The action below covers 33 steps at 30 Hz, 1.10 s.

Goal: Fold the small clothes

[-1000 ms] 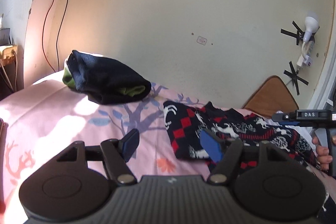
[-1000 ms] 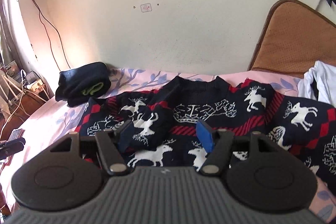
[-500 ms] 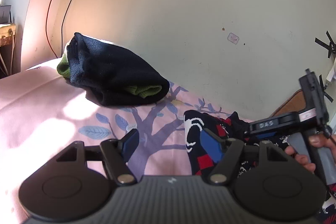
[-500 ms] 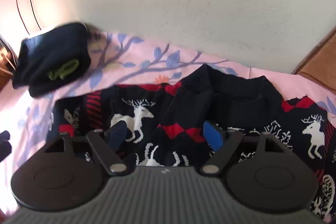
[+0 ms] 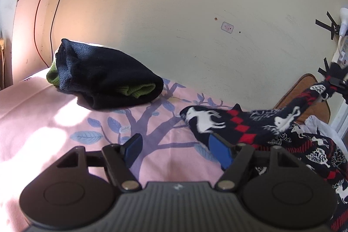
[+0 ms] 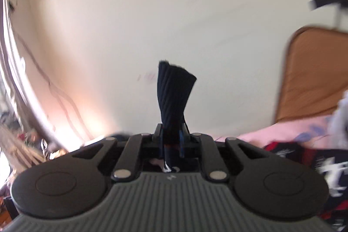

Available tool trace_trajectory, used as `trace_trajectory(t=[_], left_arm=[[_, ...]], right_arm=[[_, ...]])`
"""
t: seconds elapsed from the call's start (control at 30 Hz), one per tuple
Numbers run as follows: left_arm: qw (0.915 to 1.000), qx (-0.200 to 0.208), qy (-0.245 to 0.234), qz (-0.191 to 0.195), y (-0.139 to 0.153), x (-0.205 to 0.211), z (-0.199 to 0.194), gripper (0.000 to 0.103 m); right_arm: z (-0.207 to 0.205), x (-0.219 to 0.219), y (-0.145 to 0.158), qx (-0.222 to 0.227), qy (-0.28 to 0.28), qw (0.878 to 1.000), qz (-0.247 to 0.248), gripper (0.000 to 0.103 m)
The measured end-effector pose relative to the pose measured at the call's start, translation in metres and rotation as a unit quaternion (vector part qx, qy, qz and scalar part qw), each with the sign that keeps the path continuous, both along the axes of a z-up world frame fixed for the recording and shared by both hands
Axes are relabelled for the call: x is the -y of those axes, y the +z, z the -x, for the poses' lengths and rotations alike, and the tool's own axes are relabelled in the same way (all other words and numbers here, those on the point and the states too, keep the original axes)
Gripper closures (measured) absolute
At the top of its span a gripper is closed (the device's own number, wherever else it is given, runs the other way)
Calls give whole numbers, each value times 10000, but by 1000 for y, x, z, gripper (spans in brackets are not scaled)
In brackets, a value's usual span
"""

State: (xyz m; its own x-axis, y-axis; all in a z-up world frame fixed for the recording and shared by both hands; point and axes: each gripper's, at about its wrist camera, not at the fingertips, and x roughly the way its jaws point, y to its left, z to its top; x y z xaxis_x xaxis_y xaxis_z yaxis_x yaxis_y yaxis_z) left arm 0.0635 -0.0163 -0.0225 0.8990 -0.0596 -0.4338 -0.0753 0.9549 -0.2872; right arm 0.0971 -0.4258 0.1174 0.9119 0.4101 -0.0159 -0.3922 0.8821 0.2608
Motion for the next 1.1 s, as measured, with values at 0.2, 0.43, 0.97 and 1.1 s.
trace_trajectory(t=[0.2, 0.43, 0.97, 1.1], left_arm=[[9985, -355, -312, 291, 5, 11, -24, 34], [9953, -774, -531, 243, 19, 48, -89, 34], [9974, -660, 137, 266, -2, 49, -117, 92], [9959, -887, 117, 102, -5, 53, -124, 81]], right_arm=[[6, 84, -64, -929, -845, 9903, -598, 67], [3, 98, -90, -1339, -842, 9830, -933, 42], [-48, 66, -38, -523, -936, 9942, -45, 89], [-91, 44, -90, -1422, -1867, 9636, 1281, 72]])
